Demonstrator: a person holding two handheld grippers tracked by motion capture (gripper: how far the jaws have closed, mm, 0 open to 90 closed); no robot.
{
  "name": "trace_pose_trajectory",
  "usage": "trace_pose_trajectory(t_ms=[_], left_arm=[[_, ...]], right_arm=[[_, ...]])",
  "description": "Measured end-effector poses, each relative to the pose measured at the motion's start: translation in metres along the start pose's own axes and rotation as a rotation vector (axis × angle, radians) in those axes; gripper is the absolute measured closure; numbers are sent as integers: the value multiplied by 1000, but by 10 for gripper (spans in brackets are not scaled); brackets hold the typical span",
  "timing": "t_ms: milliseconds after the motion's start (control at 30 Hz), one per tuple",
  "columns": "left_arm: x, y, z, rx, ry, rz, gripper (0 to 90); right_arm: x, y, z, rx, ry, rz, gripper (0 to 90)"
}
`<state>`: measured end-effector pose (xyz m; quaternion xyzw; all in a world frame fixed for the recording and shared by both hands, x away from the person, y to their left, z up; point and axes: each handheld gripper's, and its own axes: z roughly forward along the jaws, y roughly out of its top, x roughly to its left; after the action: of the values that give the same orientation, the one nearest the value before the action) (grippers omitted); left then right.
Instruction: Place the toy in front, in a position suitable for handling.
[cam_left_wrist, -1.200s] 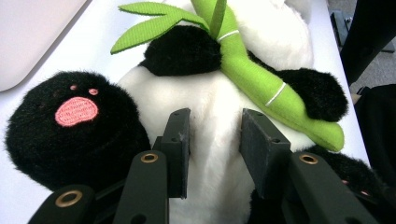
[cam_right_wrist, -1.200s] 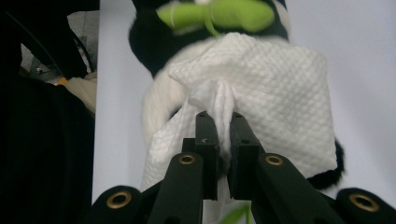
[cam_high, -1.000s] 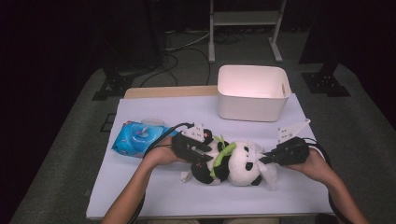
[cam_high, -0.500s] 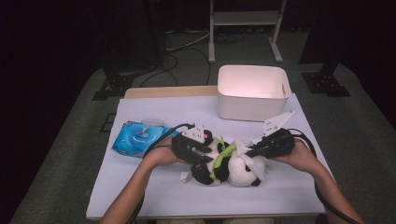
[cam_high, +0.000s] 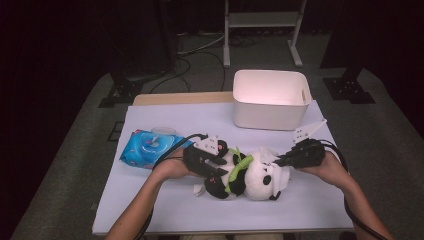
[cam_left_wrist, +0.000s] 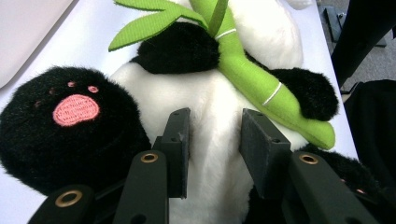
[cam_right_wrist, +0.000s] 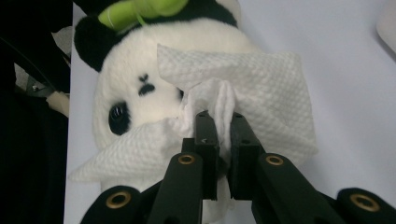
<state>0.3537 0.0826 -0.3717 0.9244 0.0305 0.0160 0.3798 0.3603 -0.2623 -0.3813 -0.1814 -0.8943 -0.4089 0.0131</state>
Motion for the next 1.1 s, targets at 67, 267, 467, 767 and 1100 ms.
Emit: trace_pose_trajectory(t_ms=[67, 267, 467, 767, 1100], left_arm=[[-1, 0, 0, 0, -6, 1, 630], [-3, 1, -1, 12, -21, 12, 627], [-5, 1, -1, 17, -25, 25, 623], [-5, 3, 1, 21, 1, 34, 624], [-2, 0, 1, 6, -28, 16, 626]], right_arm=[[0, -3, -2, 7, -6, 7, 837], [4, 11, 2, 5, 20, -22, 837], [5, 40, 16, 12, 44, -69, 837], [-4, 59, 30, 37, 69, -79, 837], [-14, 23, 11, 32, 31, 8, 837]])
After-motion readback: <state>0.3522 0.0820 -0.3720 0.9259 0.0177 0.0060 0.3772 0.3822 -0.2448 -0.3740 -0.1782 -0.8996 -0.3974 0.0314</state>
